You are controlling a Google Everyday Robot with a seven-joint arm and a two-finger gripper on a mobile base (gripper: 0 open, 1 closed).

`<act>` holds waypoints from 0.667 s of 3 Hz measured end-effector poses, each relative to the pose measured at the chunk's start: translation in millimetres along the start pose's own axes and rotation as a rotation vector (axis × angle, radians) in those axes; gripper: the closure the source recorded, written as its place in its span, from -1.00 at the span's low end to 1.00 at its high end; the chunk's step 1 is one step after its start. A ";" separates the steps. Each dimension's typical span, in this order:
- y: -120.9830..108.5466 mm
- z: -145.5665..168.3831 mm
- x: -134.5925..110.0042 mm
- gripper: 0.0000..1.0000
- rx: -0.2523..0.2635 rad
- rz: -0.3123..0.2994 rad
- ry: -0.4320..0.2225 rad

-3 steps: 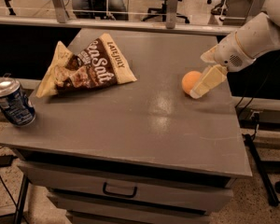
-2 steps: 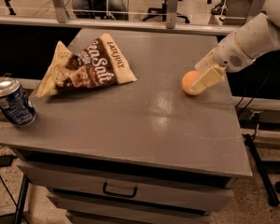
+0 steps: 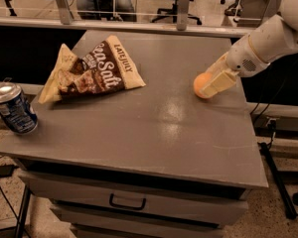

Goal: Move orange near brown chip bag

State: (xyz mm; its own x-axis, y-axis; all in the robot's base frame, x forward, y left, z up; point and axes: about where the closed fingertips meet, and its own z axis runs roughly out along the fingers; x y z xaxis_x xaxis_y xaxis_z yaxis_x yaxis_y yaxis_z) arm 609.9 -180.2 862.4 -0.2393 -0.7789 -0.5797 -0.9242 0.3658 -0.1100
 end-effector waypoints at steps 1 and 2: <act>0.6 2.2 -0.5 1.00 -0.004 -0.001 0.000; -2.8 8.8 -5.2 1.00 -0.012 -0.004 -0.042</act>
Offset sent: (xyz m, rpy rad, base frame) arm 0.0185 0.0148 -0.0039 0.1236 -0.0382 0.0320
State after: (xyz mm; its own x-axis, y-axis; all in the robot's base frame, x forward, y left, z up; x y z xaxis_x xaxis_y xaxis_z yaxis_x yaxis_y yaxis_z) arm 616.4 -172.7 858.6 -0.2230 -0.7582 -0.6127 -0.9286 0.3564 -0.1031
